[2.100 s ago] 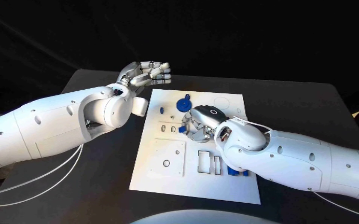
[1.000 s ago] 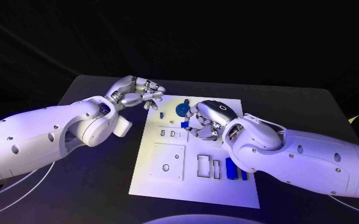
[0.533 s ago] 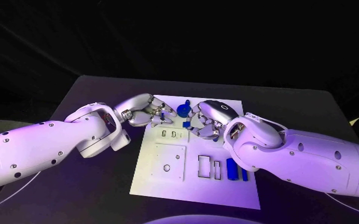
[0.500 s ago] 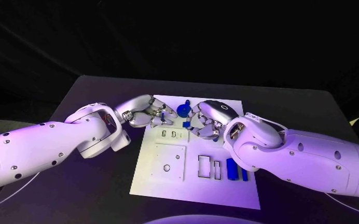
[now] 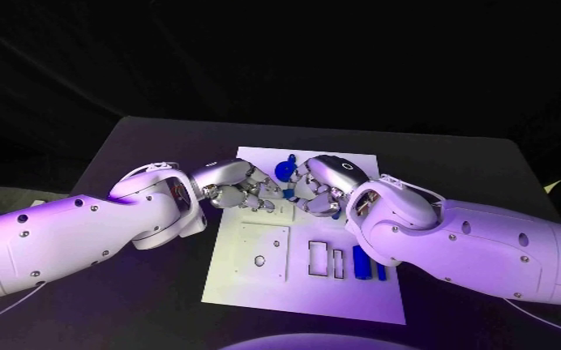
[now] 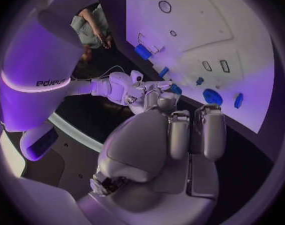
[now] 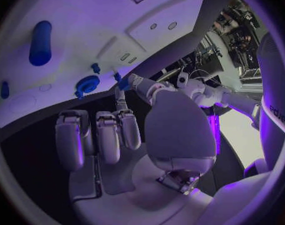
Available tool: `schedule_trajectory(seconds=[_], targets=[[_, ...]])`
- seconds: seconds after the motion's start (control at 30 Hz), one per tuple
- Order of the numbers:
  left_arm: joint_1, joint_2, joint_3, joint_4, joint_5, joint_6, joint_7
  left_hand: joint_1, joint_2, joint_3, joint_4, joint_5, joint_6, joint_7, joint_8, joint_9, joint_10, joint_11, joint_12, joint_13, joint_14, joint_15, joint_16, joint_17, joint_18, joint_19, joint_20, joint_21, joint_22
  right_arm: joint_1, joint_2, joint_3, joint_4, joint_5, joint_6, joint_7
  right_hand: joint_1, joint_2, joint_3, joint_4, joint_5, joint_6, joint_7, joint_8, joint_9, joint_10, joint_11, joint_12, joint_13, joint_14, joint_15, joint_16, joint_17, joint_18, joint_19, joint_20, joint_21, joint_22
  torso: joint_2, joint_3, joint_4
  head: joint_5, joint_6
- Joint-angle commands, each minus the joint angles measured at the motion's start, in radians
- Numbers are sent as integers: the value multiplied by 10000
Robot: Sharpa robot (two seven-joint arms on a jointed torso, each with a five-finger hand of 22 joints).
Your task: Assemble the parts on the task board
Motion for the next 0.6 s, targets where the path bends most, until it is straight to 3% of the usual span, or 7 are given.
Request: schedule_trajectory(seconds=[0.03, 0.13, 0.6], targets=[[-9, 73, 2, -12, -598, 252, -476, 487, 269, -143, -58, 371, -102, -64, -56, -48, 972, -830, 3332, 1308, 1021, -97, -23, 2610, -114, 111, -7, 73, 1217, -2, 7, 6, 31, -232, -9, -35, -58, -3, 54, 28, 51, 163, -175, 33, 137, 61, -31, 7, 1259, 1060, -73, 40, 2630, -104, 587, -61, 27, 2299, -7, 0, 8, -19, -35], [-10, 100, 2, -29, -624, 220, -562, 509, 214, 6, -134, 741, -139, -91, -61, -101, 985, -854, 3438, 1416, 1021, -119, -23, 2610, -127, 147, -30, 107, 1289, -3, 5, 6, 35, -247, 4, -46, -58, -3, 54, 28, 51, 163, -175, 33, 137, 61, -31, 7, 1259, 1060, -73, 40, 2630, -104, 587, -61, 27, 2299, -8, -3, 12, -28, -48], [-10, 153, 2, -68, -632, 233, -736, 512, 62, 452, -308, 1041, -243, -166, -70, -209, 1039, -911, 3638, 1610, 1021, -170, -23, 2610, -153, 221, -79, 172, 1426, -4, 28, 6, 47, -286, 81, -51, -47, -8, 69, 18, 72, 167, -177, 39, 146, 69, -34, 14, 1269, 1060, -77, 40, 2630, -112, 605, -65, 56, 2313, -14, 11, 18, -38, -87]])
